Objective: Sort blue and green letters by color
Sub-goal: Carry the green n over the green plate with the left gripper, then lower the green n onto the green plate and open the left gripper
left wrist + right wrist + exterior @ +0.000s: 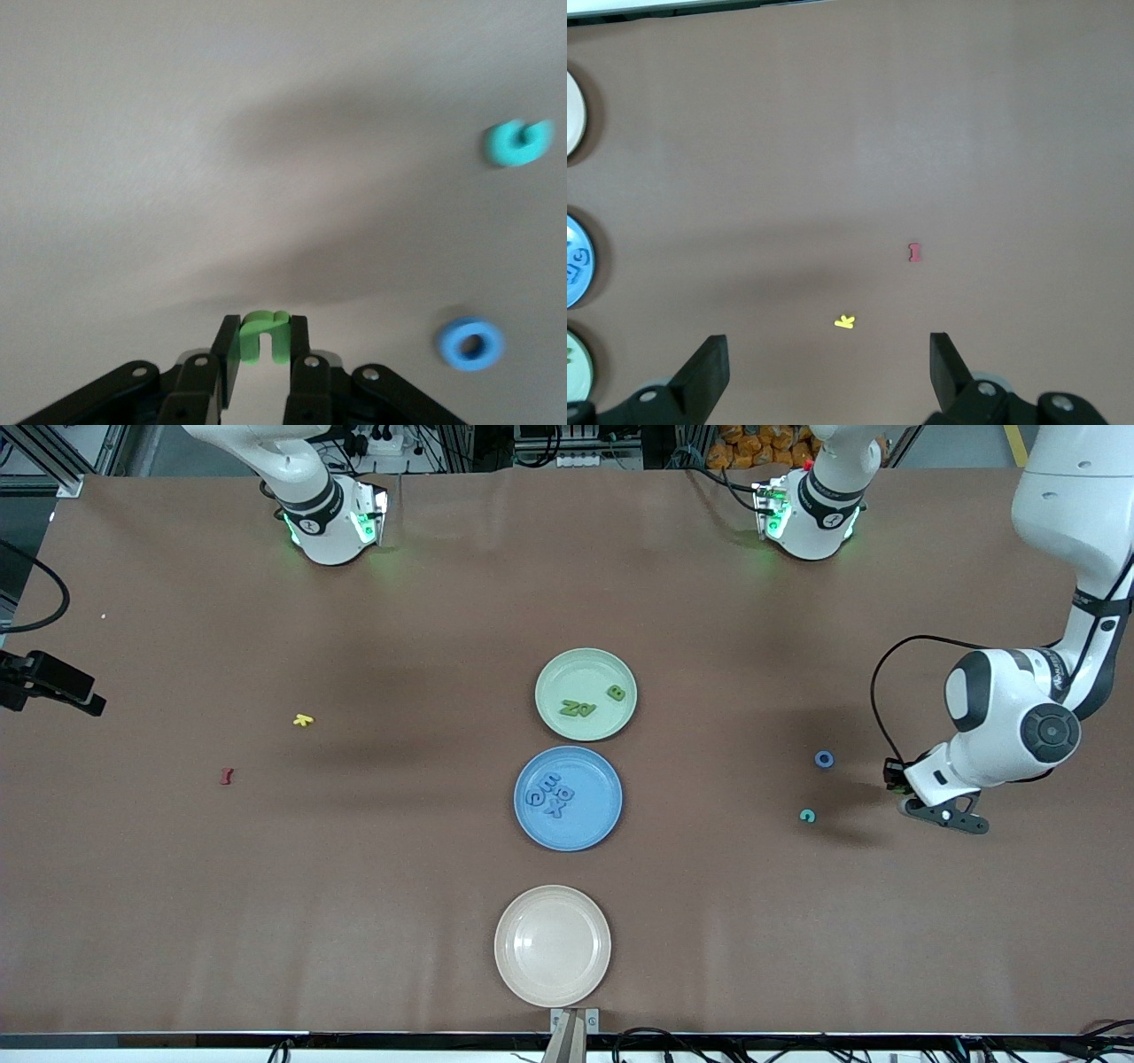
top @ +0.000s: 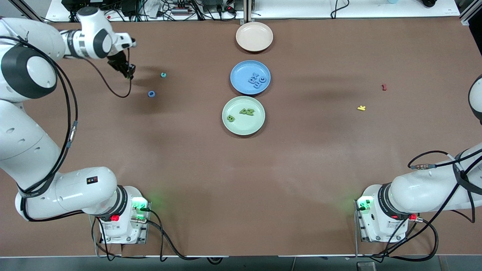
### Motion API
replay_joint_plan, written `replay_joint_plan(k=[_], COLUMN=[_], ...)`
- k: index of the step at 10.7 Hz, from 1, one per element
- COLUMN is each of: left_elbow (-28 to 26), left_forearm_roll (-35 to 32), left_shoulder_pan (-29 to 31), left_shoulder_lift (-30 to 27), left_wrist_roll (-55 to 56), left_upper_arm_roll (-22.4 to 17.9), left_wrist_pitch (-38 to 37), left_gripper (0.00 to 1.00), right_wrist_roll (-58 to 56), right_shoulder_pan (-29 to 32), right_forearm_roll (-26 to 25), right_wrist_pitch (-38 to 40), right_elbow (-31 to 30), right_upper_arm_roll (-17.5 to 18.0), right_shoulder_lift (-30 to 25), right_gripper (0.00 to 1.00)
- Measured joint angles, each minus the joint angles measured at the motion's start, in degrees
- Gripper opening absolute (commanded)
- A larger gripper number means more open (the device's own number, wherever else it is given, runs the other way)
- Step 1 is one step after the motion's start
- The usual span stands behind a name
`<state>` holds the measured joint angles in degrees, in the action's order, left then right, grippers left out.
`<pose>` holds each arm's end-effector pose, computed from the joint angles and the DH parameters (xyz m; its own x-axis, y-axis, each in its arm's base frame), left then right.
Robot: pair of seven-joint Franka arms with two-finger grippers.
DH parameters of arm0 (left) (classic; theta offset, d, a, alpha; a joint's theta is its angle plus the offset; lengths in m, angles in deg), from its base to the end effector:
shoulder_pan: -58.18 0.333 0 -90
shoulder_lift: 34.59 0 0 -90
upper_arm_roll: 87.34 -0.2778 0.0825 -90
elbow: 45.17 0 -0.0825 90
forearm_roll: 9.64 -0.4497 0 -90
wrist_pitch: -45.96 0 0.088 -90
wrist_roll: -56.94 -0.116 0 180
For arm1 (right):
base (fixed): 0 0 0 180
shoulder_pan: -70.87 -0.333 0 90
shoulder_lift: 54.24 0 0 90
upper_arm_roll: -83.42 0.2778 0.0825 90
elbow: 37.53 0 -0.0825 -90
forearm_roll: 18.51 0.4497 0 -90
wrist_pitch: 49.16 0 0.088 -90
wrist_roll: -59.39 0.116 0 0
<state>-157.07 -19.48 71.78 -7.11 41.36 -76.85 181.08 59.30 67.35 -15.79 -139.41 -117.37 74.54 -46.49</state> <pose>0.6367 0.0343 0.1365 0.9452 -0.3190 -0.0693 -0.3204 -0.9472 -0.0108 0.6561 -0.0498 0.5877 0.9948 -0.0896 0.0480 -0.0884 -0.9957 -0.0265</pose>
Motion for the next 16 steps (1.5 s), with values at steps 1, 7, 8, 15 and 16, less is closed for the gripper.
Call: replay_joint_plan(k=[1,7,8,15,16], left_elbow=[1.3,6.9,6.9,9.3,9.6], left_forearm_roll=[0.1,0.2,0.2,0.2,0.3], left_shoulder_pan=[-2.2,-13.5,-14.2,-28.2,-30.3], left_shoulder_lift=[-1.3,-3.8,-3.8,-2.6,-1.8], left_wrist_roll=[2.3,14.8,15.6,29.6,31.2], left_upper_arm_roll=[0.5,7.6,9.8,15.7,15.7], left_wrist_pitch=[-3.0,-11.9,-11.9,-11.8,-11.3], left_gripper=[0.00,0.00,0.00,0.00,0.00], right_wrist_roll=[0.0,0.0,0.0,0.0,0.0], right_shoulder_pan=[0.0,0.2,0.2,0.9,0.9], right_forearm_roll=[0.4,0.6,0.6,0.6,0.6], right_wrist_pitch=[0.2,1.1,1.1,1.0,1.0], right_elbow=[0.0,-1.7,-2.5,-4.3,-4.4], right_upper_arm_roll=[0.0,-0.3,-0.3,1.2,1.4], right_shoulder_lift=[-0.1,-0.9,-1.7,-3.7,-3.7], right_gripper=[1.00,1.00,1.00,1.00,1.00])
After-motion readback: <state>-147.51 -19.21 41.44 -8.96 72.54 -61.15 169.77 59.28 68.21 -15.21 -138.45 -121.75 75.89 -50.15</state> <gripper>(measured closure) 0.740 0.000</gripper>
